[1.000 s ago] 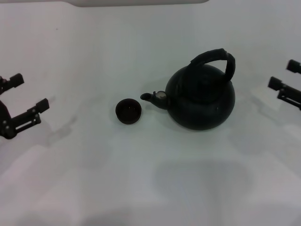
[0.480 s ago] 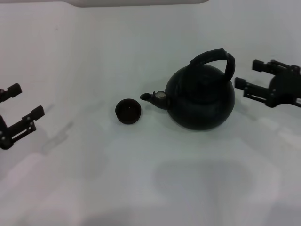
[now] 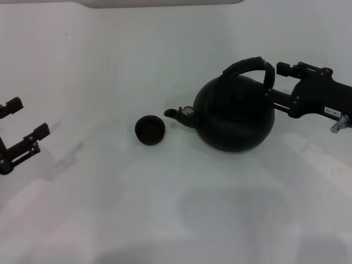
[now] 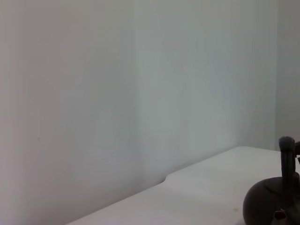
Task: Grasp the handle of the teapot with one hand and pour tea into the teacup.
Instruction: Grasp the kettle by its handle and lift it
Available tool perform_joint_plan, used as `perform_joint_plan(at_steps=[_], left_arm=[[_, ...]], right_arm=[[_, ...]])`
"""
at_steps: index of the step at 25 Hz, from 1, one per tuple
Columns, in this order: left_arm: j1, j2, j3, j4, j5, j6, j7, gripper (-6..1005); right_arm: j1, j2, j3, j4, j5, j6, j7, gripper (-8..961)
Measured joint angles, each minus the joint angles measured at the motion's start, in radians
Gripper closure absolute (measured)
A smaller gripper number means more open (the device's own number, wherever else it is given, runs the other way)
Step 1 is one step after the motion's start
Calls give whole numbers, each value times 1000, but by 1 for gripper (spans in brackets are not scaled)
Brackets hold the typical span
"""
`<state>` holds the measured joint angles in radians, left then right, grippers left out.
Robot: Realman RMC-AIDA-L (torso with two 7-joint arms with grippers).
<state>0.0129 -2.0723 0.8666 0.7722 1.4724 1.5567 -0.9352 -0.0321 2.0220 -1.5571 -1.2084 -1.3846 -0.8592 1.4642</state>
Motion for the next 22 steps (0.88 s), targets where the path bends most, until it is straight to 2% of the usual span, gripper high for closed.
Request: perform_joint_plan(at_steps=[12,21,22], left_arm=[[-11,2,-25,-11,2,-3,26,271],[-12,3,-27,-11,2,-7,29,271],[-13,3,-30,-11,2,-7,29,271]], right_arm=[[1,-1,-140,-25,-3,226,16,305],[25,-8,-157,-20,-7,238,9,346],[26,-8,-156,-20,-7,238,9,393]])
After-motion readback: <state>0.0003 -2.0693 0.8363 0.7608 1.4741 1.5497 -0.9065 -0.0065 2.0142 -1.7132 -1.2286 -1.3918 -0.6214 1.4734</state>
